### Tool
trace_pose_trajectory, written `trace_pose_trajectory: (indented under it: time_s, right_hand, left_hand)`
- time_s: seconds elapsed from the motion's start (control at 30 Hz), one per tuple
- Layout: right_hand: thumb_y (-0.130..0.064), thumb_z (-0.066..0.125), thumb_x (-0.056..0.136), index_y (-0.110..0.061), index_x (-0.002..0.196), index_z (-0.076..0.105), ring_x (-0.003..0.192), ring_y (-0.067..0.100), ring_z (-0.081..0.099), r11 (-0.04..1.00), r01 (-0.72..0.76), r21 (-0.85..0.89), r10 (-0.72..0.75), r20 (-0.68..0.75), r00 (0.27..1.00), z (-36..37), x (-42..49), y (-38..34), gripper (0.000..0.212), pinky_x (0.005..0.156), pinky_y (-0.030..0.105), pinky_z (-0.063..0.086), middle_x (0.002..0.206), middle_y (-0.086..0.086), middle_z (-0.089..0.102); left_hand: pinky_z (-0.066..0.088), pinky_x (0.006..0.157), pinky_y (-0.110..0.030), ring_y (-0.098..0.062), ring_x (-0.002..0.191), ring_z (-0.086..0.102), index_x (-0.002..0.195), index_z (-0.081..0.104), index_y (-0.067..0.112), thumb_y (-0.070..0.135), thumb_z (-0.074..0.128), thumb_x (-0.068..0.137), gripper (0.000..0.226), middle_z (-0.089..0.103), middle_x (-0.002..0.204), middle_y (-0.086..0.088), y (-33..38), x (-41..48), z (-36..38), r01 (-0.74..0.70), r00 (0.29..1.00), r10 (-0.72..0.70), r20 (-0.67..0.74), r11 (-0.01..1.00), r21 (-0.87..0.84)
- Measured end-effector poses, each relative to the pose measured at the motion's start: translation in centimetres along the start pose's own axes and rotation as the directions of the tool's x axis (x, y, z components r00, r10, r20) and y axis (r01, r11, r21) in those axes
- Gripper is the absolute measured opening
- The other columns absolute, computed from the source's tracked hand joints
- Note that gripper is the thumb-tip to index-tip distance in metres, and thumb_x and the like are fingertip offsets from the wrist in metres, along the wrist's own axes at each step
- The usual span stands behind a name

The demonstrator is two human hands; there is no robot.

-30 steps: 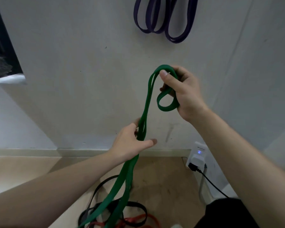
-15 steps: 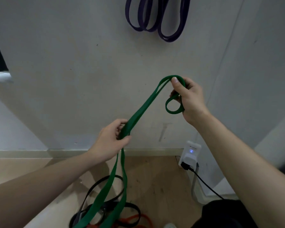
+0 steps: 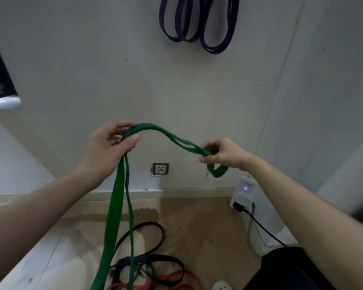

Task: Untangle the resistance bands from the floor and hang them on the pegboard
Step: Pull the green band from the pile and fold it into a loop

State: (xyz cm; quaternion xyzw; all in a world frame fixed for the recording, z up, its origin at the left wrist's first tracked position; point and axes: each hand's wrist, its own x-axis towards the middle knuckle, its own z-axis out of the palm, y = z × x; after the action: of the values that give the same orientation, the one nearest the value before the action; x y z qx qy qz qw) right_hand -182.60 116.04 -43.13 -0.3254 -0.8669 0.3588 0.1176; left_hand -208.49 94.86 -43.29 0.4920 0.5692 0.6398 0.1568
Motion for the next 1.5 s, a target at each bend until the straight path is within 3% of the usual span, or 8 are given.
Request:
trace_pose_trajectory:
  time_s: [0.17, 0.33, 0.47, 0.73, 0.93, 1.17, 1.27, 1.5]
  right_hand:
    - [-0.028, 0.082, 0.082, -0.022, 0.115, 0.069, 0.104, 0.006, 0.065, 0.995, 0.006, -0.099, 0.02, 0.263, 0.965, 4.4, 0.9, -2.2, 0.036, 0.09, 0.023, 0.051, 0.108, -0.007, 0.072]
    - [-0.022, 0.081, 0.084, -0.025, 0.146, 0.046, 0.131, 0.016, 0.053, 0.964, 0.078, 0.253, -0.161, 0.328, 0.931, 7.3, 1.1, -6.5, 0.071, 0.104, 0.034, 0.048, 0.138, -0.001, 0.06]
    - [-0.012, 0.073, 0.09, -0.009, 0.131, 0.058, 0.105, 0.011, 0.064, 0.861, 0.209, 0.464, -0.343, 0.226, 0.912, 9.0, 1.1, -10.3, 0.043, 0.084, 0.027, 0.053, 0.112, 0.007, 0.068]
    - [-0.012, 0.069, 0.093, -0.004, 0.114, 0.069, 0.086, 0.02, 0.06, 0.892, 0.284, 0.351, -0.364, 0.189, 0.912, 7.4, 0.7, -12.4, 0.022, 0.083, 0.034, 0.052, 0.095, 0.021, 0.065]
    - [-0.012, 0.069, 0.091, -0.016, 0.105, 0.071, 0.081, 0.006, 0.06, 0.823, 0.336, 0.458, -0.407, 0.063, 0.911, 5.6, 0.5, -12.9, 0.014, 0.078, 0.023, 0.051, 0.085, -0.01, 0.066]
    - [-0.021, 0.071, 0.087, -0.014, 0.096, 0.068, 0.066, 0.012, 0.057, 0.685, 0.336, 0.647, -0.273, -0.2, 0.941, 1.2, 0.3, -11.1, 0.013, 0.084, 0.037, 0.051, 0.07, -0.004, 0.057]
    - [-0.023, 0.069, 0.086, -0.012, 0.097, 0.068, 0.065, 0.011, 0.058, 0.706, 0.301, 0.641, -0.216, -0.211, 0.953, 0.5, 0.4, -9.2, 0.015, 0.081, 0.034, 0.054, 0.069, -0.003, 0.056]
    - [-0.028, 0.07, 0.086, -0.014, 0.102, 0.072, 0.073, 0.013, 0.062, 0.808, 0.137, 0.573, -0.075, -0.13, 0.989, -0.1, 0.8, -3.4, 0.022, 0.08, 0.029, 0.052, 0.075, -0.005, 0.062]
  left_hand:
    - [0.061, 0.085, -0.037, -0.024, 0.089, 0.07, 0.107, 0.072, 0.032, 0.016, 0.075, 0.088, 0.025, 0.074, 0.099, 0.005, 0.9, -0.2, 0.0, -0.038, 0.998, 0.037, 0.052, 0.999, 0.017]
    - [0.06, 0.086, -0.04, -0.019, 0.093, 0.072, 0.106, 0.073, 0.031, 0.015, 0.079, 0.085, 0.026, 0.077, 0.099, 0.007, 1.3, -1.1, 0.0, -0.089, 0.977, 0.057, 0.207, 0.985, 0.147]
    - [0.059, 0.088, -0.043, -0.019, 0.095, 0.073, 0.106, 0.073, 0.028, 0.015, 0.079, 0.086, 0.025, 0.076, 0.1, 0.004, 1.4, -1.4, -0.9, -0.068, 0.977, 0.031, 0.213, 0.983, 0.171]
    - [0.059, 0.075, -0.031, -0.018, 0.082, 0.071, 0.119, 0.061, 0.023, 0.014, 0.086, 0.078, 0.049, 0.073, 0.091, -0.004, 1.1, -2.0, -2.9, 0.001, 0.944, -0.056, 0.324, 0.986, 0.167]
    - [0.058, 0.075, -0.026, -0.019, 0.076, 0.07, 0.118, 0.056, 0.026, 0.009, 0.084, 0.078, 0.051, 0.068, 0.082, -0.009, -1.1, -4.2, -1.2, 0.028, 0.943, -0.103, 0.316, 0.972, 0.232]
    - [0.059, 0.074, -0.04, -0.011, 0.072, 0.06, 0.11, 0.061, 0.025, 0.011, 0.08, 0.083, 0.035, 0.06, 0.083, -0.004, -3.0, -5.3, -1.2, 0.123, 0.931, -0.214, 0.295, 0.947, 0.298]
    - [0.06, 0.081, -0.049, -0.033, 0.083, 0.066, 0.113, 0.061, 0.02, 0.007, 0.082, 0.081, 0.041, 0.06, 0.092, -0.008, -2.8, -5.1, -1.6, 0.149, 0.94, -0.216, 0.266, 0.957, 0.25]
    - [0.059, 0.076, -0.025, -0.02, 0.079, 0.067, 0.116, 0.064, 0.015, 0.007, 0.085, 0.077, 0.046, 0.068, 0.097, -0.011, -1.6, -3.6, -3.5, 0.127, 0.978, -0.159, 0.135, 0.967, 0.22]
